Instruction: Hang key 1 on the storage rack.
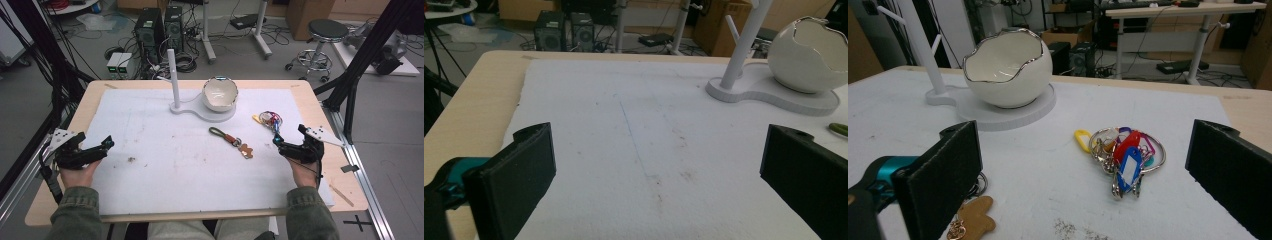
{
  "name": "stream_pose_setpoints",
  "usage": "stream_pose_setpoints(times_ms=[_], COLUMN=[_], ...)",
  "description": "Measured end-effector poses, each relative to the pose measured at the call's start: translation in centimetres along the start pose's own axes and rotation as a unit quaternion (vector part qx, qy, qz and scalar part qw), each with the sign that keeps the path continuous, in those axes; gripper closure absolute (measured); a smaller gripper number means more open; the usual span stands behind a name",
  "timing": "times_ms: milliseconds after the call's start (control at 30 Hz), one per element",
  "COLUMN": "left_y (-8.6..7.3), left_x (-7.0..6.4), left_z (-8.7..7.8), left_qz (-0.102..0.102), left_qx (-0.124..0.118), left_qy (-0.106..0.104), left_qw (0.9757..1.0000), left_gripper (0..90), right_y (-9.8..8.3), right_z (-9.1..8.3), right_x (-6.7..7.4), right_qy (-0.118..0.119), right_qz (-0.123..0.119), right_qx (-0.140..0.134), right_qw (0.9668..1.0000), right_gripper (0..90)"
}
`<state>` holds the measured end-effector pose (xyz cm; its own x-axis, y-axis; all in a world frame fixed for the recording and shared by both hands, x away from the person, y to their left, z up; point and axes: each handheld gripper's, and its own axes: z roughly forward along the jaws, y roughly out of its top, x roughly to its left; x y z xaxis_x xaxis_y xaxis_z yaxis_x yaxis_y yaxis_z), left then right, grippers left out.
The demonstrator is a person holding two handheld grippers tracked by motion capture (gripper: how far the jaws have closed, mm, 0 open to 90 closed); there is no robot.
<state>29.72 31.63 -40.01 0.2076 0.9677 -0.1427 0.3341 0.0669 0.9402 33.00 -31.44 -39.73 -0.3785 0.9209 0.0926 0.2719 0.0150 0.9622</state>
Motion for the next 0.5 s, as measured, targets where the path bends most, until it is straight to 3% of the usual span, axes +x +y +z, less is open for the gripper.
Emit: stream_pose_setpoints(times_ms=[200, 367, 500], left_y=[0.01, 0.02, 0.02], left_x=[-0.04, 0.01, 0.12], left_z=[0.06, 0.05, 0.06], left_qz=[0.003, 0.001, -0.003], left_qx=[0.001, 0.001, 0.000], left_qy=[-0.003, -0.003, 0.000], left_qw=[1.0000, 1.0000, 1.0000], left_gripper=[1.7, 1.7, 1.7], right_y=[0.01, 0.19, 0.24], right_z=[0.03, 0.10, 0.18], right_x=[0.18, 0.08, 0.30], right_qy=[0.001, 0.015, 0.016], right_qz=[-0.001, 0.025, 0.020], right_qx=[0.005, 0.015, 0.023], right_qw=[1.0000, 0.9995, 0.9994], right_gripper=[0.7, 0.7, 0.7])
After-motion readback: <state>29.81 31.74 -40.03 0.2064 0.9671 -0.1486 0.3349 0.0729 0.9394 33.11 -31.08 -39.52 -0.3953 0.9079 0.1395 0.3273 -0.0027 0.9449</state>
